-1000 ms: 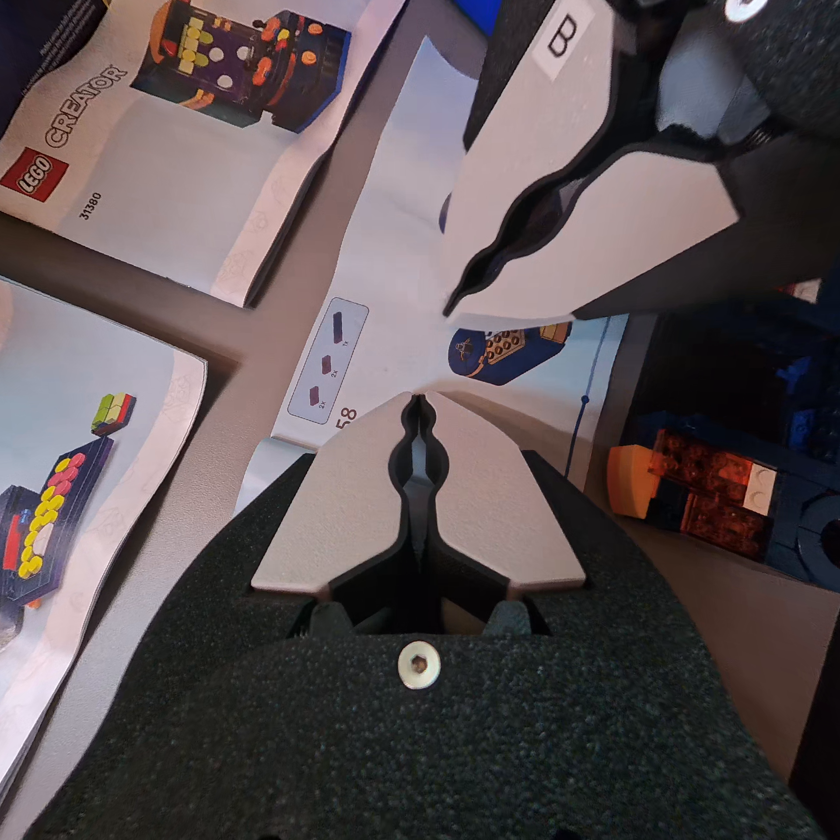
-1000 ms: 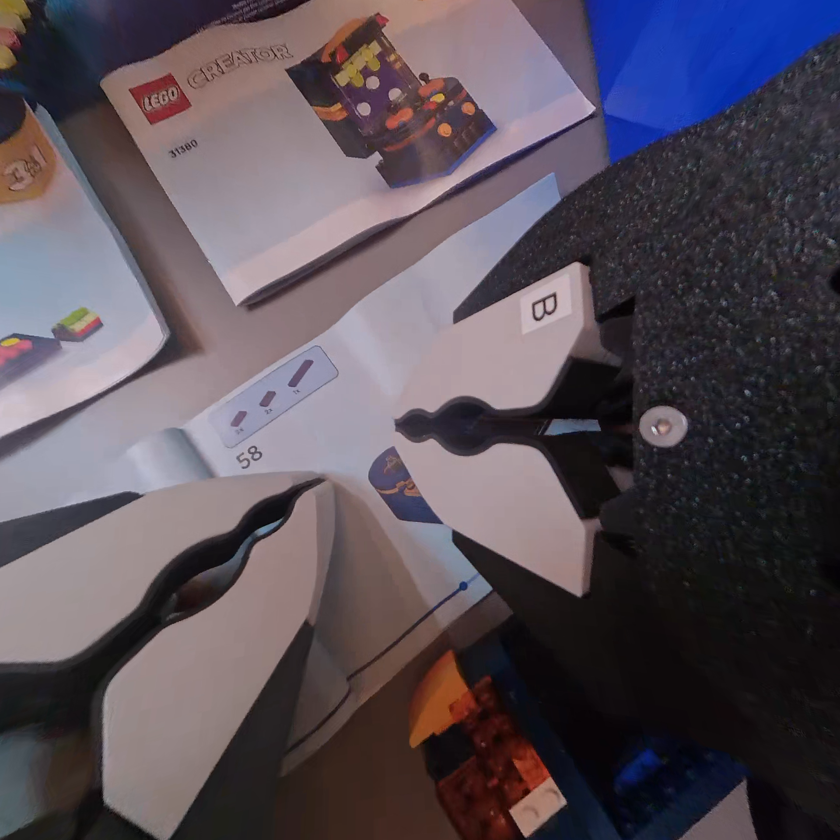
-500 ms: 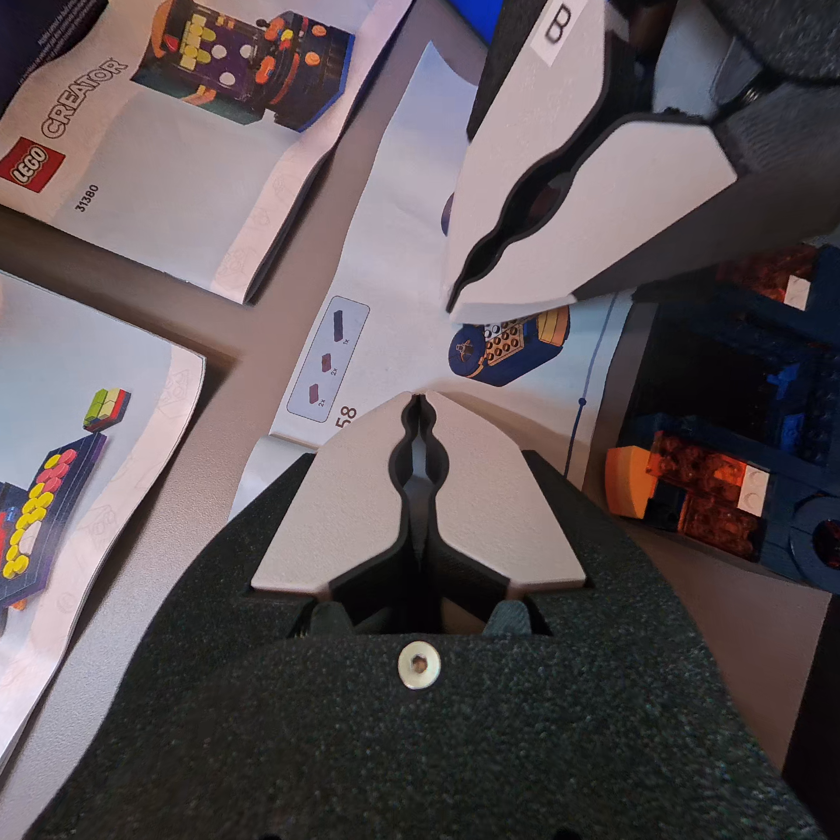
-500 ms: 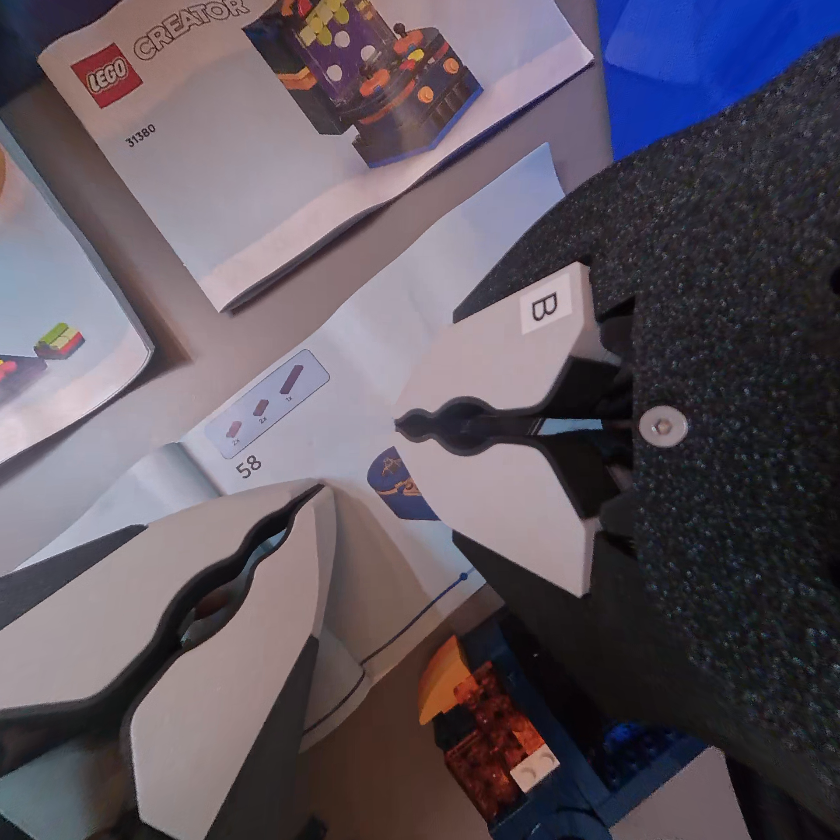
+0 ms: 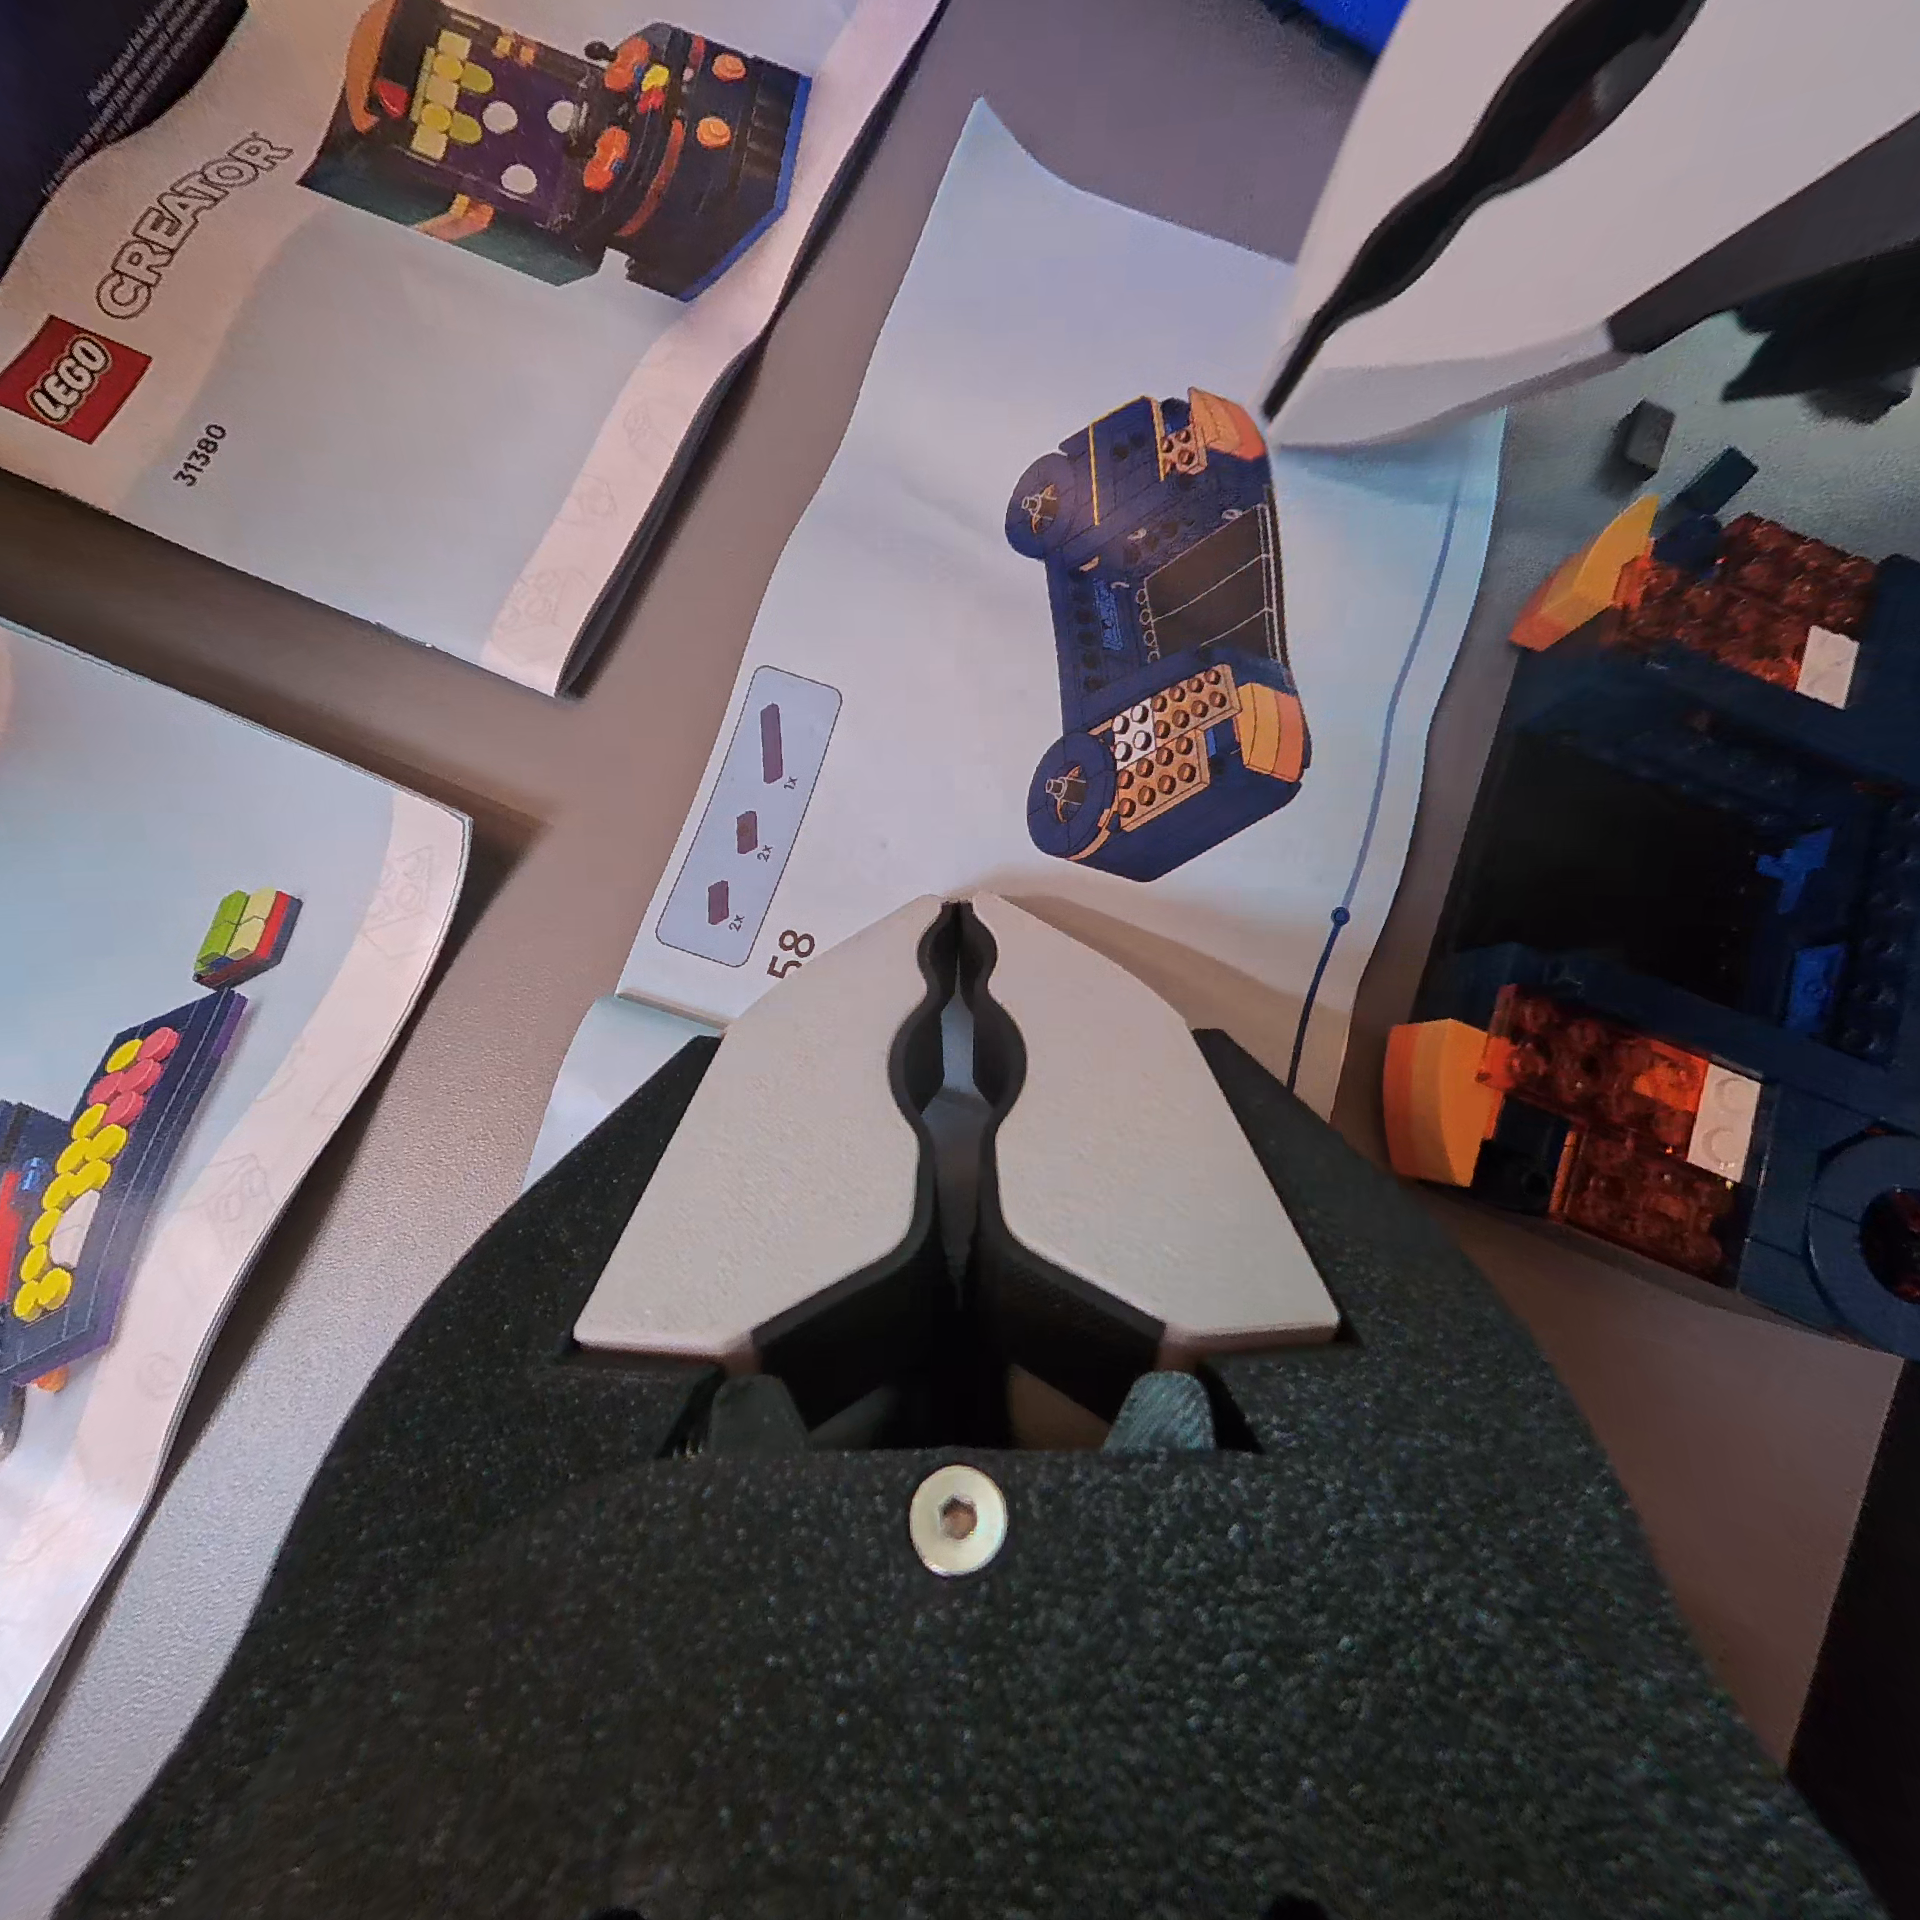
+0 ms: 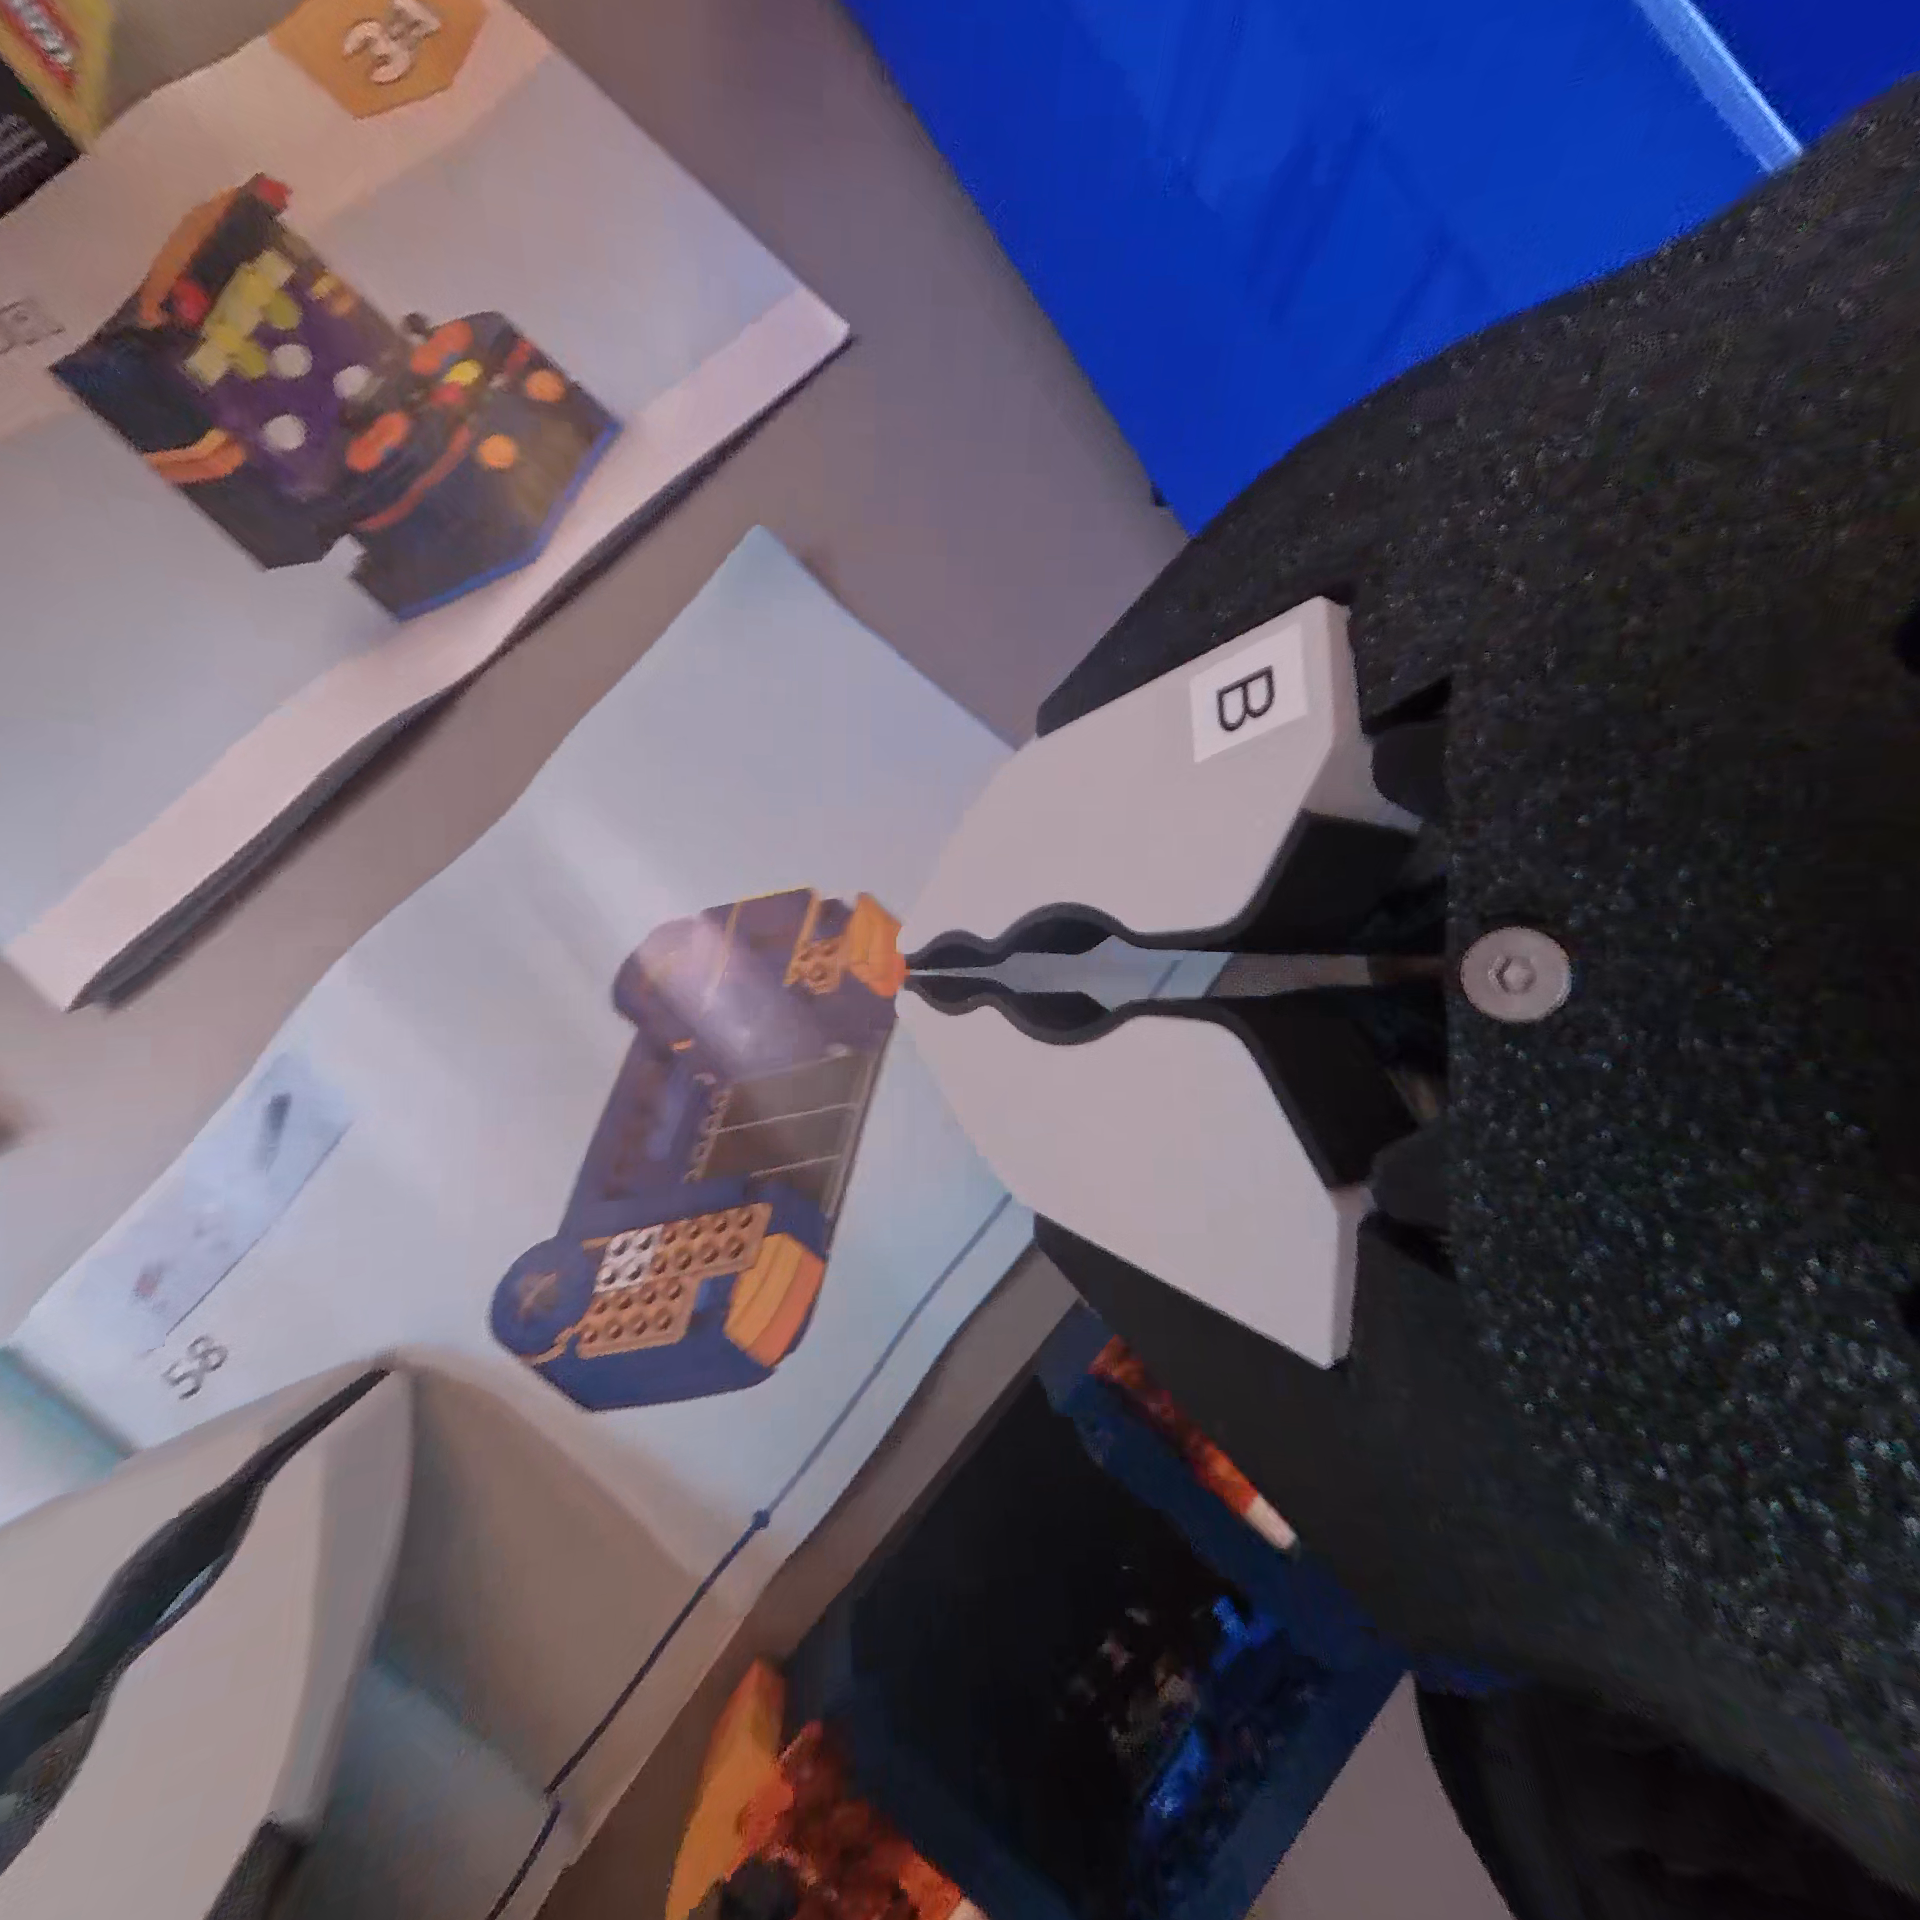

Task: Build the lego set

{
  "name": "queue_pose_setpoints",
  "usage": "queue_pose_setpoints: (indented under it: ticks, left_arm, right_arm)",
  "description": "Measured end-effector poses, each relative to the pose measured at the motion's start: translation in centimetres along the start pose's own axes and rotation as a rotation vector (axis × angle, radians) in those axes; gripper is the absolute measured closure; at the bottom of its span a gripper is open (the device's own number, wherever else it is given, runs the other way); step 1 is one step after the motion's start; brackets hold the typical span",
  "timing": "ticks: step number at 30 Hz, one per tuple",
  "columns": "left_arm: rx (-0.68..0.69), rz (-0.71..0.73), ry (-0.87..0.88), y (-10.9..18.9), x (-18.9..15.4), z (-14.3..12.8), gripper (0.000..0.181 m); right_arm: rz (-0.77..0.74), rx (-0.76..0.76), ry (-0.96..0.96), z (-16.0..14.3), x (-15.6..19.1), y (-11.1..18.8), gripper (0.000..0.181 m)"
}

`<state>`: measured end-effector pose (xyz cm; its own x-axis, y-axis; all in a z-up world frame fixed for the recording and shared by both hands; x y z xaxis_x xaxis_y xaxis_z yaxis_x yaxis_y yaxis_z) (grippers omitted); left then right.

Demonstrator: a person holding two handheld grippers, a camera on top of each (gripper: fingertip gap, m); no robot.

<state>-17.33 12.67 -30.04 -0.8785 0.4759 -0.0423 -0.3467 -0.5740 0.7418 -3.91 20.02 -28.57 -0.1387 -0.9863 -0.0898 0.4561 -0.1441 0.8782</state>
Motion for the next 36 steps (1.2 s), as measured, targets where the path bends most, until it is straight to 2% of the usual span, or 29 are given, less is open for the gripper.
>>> queue_pose_setpoints:
  ticks: [7, 14, 19, 23, 26, 29, 32, 36]
  left_arm:
    - [0.002, 0.002, -0.002, 0.0, 0.0, 0.0, 0.181]
    - [0.001, 0.001, -0.001, 0.0, 0.0, 0.0, 0.181]
    - [0.001, 0.001, -0.001, 0.0, 0.0, 0.0, 0.181]
    - [0.001, 0.002, -0.002, 0.0, 0.0, 0.0, 0.181]
    - [-0.001, 0.000, 0.000, 0.0, 0.0, 0.0, 0.181]
    - [-0.003, -0.001, 0.002, 0.0, 0.0, 0.0, 0.181]
    - [-0.005, -0.004, 0.005, 0.0, 0.0, 0.0, 0.181]
    - [-0.011, -0.011, 0.012, 0.0, 0.0, -0.1, 0.181]
  right_arm:
    - [-0.054, 0.022, -0.078, -2.4, -0.8, 1.0, 0.177]
    - [0.062, -0.289, -0.073, 1.1, 2.3, 2.2, 0.180]
    - [0.062, -0.311, 0.006, 2.7, 2.2, 0.5, 0.181]
    - [0.122, -0.320, 0.177, 4.0, 2.9, -1.1, 0.181]
    - [0.191, -0.403, 0.294, 5.1, 3.6, -1.9, 0.181]
    - [0.236, -0.464, 0.327, 5.9, 3.6, -3.0, 0.181]
    - [0.233, -0.404, 0.348, 5.5, 3.2, -4.6, 0.181]
    - [0.254, -0.399, 0.335, 5.5, 3.1, -4.7, 0.181]
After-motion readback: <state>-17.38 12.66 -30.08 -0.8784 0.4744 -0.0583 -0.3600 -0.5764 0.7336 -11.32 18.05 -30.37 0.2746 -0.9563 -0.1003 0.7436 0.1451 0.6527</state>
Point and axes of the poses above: each gripper's, where its closed fingertips meet, y back along the fingers, z out of its top, x = y × z across the jaws, the point moved 5 cm from there along y, back along the fingers, and after that the axes turned 1 degree about z, right-handed, at the moved point
